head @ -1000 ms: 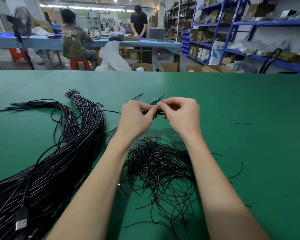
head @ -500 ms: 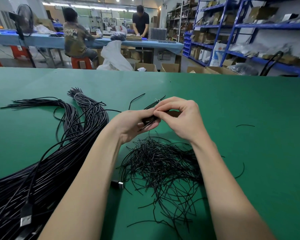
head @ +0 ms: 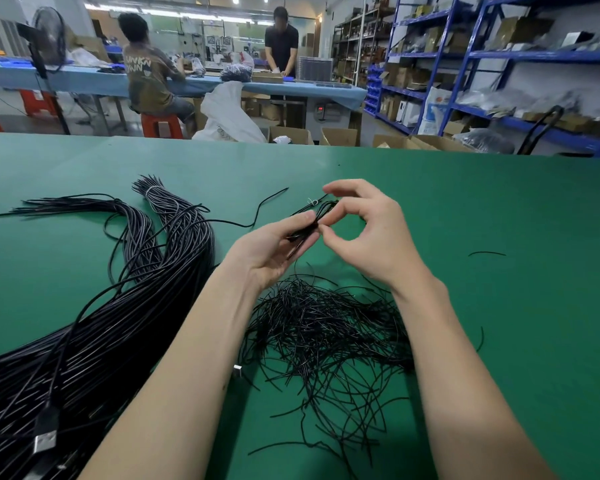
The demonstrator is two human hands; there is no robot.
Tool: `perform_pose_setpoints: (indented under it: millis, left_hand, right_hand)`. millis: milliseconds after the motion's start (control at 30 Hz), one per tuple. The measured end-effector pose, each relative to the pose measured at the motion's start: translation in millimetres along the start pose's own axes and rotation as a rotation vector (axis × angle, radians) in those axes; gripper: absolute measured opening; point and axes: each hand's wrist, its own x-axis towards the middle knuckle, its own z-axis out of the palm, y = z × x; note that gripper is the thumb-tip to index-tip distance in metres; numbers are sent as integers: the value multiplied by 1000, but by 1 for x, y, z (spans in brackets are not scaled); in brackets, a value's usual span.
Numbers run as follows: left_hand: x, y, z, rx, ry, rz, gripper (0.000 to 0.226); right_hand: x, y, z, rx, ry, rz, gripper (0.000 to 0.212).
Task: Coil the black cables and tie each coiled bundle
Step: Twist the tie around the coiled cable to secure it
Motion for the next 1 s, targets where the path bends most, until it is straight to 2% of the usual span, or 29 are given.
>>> perform_pose_setpoints:
  millis: [67,167,233,400,500,633,767,900,1000]
  left_hand:
    - [2,-2,0,37,33,77,23]
    - [6,-8,1,95,81,186,4]
    - [7,-11,1,127,106,255,2]
    - [7,-14,7,162,102,316,8]
    - [7,-15,8,170,76,308,6]
    - [8,-13,8,131,79,294,7]
    - [8,-11,8,79,38,208,7]
    - [6,-9,5,-2,-15,75,19]
    - [8,-11,3,23,2,57,24]
  right_hand:
    - [3,0,1,-79,-13,25,7]
    - [7,-4,5,-161,-78,129,11]
    - [8,-6,8,-196,-94,176,7]
    - [8,-5,10,-92,56,295,9]
    - [6,-4,11,-11,93,308,5]
    - [4,-4,17,-82,99,204,6]
    - [3,3,16,-85,115,200,9]
    - [2,9,12,-62,127,206,9]
    - [0,11,13,-48,125,206,9]
